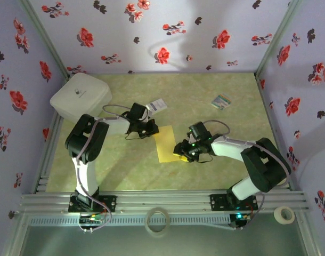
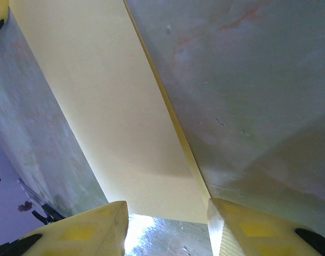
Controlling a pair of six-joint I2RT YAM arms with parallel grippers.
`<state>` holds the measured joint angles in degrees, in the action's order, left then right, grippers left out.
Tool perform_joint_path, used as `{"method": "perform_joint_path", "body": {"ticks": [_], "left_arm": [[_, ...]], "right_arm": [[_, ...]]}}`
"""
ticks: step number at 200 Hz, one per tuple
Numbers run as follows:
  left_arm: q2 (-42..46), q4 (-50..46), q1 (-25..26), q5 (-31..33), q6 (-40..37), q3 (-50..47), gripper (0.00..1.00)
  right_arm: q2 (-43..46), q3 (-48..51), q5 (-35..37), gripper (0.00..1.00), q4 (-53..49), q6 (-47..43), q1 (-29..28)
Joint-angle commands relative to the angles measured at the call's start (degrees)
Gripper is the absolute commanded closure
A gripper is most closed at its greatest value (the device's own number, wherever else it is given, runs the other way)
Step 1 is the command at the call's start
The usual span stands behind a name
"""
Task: Fold a paper plane with a square sheet of paper (pick it up from the middle)
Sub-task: Fold the triangle a second time at the center of the table.
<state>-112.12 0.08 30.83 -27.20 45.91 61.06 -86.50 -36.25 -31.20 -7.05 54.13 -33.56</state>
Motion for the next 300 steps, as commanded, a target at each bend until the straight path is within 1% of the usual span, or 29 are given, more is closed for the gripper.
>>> {"method": "perform_joint_path", "body": {"ticks": [1,22,39,77,110,161,195,213,235,247,256,263,290,300], "left_arm": [[-1.36,-3.86,-0.15,2.11,-0.18,-1.95,0.97],[-1.40,-3.86,-0.16,2.08,-0.06,-1.91,0.97],[-1.38,-3.75,-0.16,2.11,-0.05,-1.99,0.97],[-1.48,-2.95,-0.16,1.13,-0.03,-1.92,0.97],[-1.20,-2.45,-0.07,-0.37,-0.45,-1.09,0.96],[-1.27,-2.10,0.10,-1.64,-0.97,0.11,0.96],[-1.34,-1.93,0.20,-2.42,-1.36,0.72,0.95],[-1.28,-1.92,0.27,-2.74,-1.56,1.08,0.95],[-1.03,-1.99,0.37,-3.52,-1.88,1.67,0.94],[-0.54,-2.24,0.46,-3.83,-1.94,2.34,0.94],[0.30,-3.11,0.67,-4.29,-1.96,3.31,0.93],[1.37,-3.93,0.92,-4.42,-2.25,4.19,0.91],[5.99,-8.80,2.08,-1.82,-4.63,7.51,0.68],[7.71,-9.73,2.37,-0.92,-5.11,7.71,0.61]], "right_arm": [[0.54,1.12,1.67,0.56,-0.56,0.33,-0.45],[0.08,0.99,2.84,0.56,-2.43,-0.74,-0.50],[-0.16,1.73,2.19,0.56,-1.04,-0.80,-0.54],[0.01,3.51,-2.70,0.59,11.53,4.23,-0.54],[-0.12,1.19,-2.07,0.61,11.73,3.14,-0.11],[-4.44,-1.06,-6.77,0.60,16.44,1.17,3.42],[-9.10,-3.58,-12.34,0.59,18.91,-1.32,5.06],[-10.68,-4.40,-12.60,0.59,19.12,-2.17,5.95],[-11.65,-4.45,-13.71,0.61,20.34,-2.81,7.20],[-12.39,-4.85,-13.97,0.65,19.06,-4.14,7.63],[-13.04,-5.32,-13.85,0.70,17.74,-5.44,7.81],[-13.42,-5.49,-13.63,0.73,16.93,-6.24,7.94],[-14.26,-5.29,-14.05,0.85,18.68,-5.72,7.98],[-14.05,-4.83,-13.67,0.87,19.78,-4.69,7.99]]}}
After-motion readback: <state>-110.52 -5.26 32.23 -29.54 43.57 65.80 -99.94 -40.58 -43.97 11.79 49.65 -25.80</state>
